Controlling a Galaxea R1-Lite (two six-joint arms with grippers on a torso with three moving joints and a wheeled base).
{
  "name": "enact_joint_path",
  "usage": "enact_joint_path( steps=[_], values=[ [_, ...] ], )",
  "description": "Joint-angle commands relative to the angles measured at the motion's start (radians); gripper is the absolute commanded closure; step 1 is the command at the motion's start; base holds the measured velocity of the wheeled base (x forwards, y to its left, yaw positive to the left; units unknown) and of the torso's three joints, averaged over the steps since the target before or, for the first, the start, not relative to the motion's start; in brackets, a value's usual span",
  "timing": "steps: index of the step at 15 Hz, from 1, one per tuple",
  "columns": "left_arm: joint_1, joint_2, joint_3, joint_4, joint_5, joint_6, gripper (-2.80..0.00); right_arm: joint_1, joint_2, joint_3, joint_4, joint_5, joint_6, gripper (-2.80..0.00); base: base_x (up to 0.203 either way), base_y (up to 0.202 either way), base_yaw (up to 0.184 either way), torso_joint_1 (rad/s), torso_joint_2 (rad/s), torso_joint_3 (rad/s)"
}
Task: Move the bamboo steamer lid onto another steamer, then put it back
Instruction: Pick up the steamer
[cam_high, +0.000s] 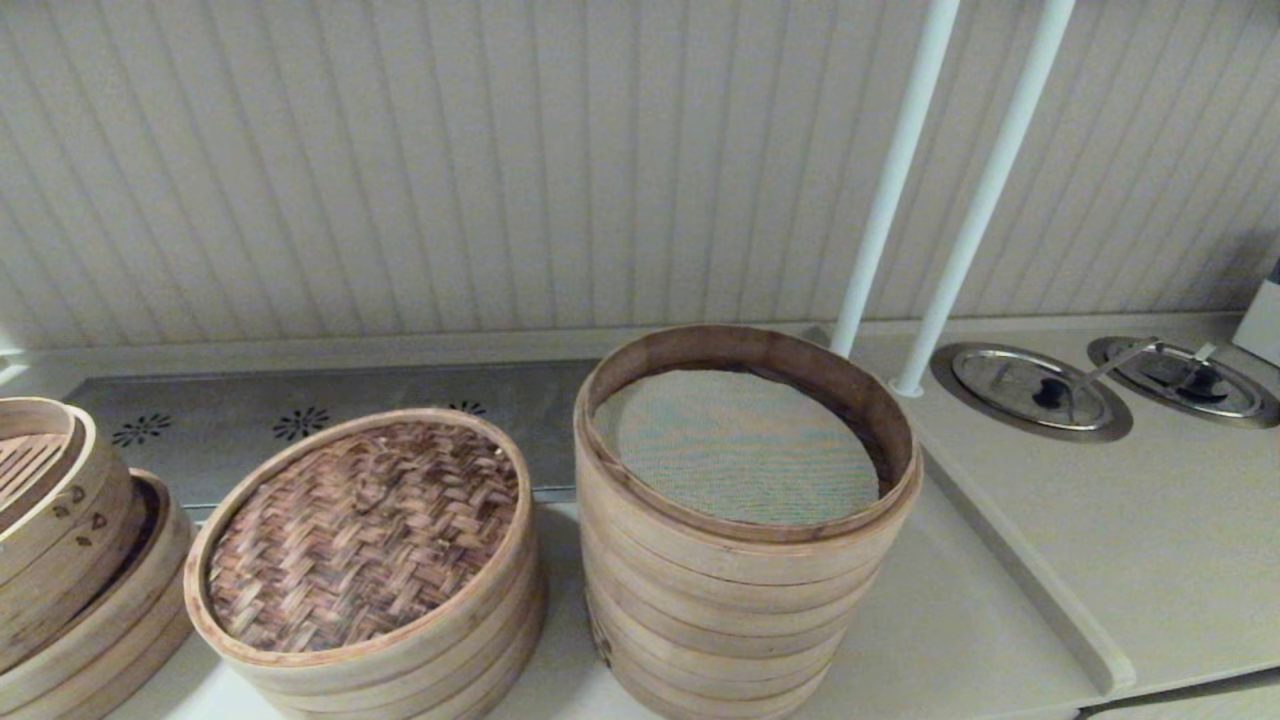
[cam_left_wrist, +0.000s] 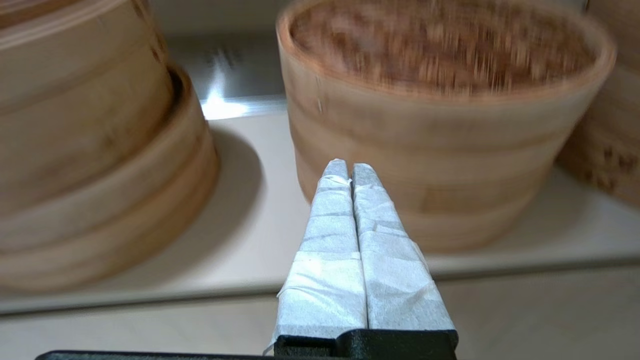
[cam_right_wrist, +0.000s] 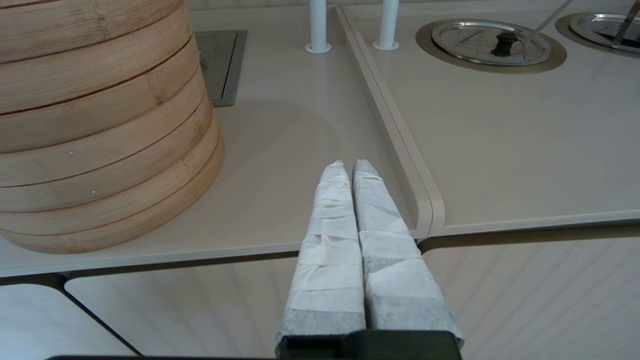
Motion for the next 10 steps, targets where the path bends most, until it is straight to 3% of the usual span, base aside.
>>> enact_joint_path(
  steps=[1, 6, 10],
  values=[
    [0.0, 0.129, -0.094, 0.006, -0.012, -0.005, 0.0, 0.0, 0.0, 0.003, 0.0, 0.0, 0.0, 0.0, 0.0, 0.0, 0.0, 0.0, 0.0, 0.0],
    [0.0, 0.533, -0.282, 0.004, -0.128, -0.03, 0.0, 0.0, 0.0, 0.003, 0.0, 0.0, 0.0, 0.0, 0.0, 0.0, 0.0, 0.0, 0.0, 0.0],
    [-0.001, 0.82, -0.423, -0.007, -0.269, -0.029, 0.0, 0.002, 0.0, 0.003, 0.0, 0.0, 0.0, 0.0, 0.0, 0.0, 0.0, 0.0, 0.0, 0.0]
  ],
)
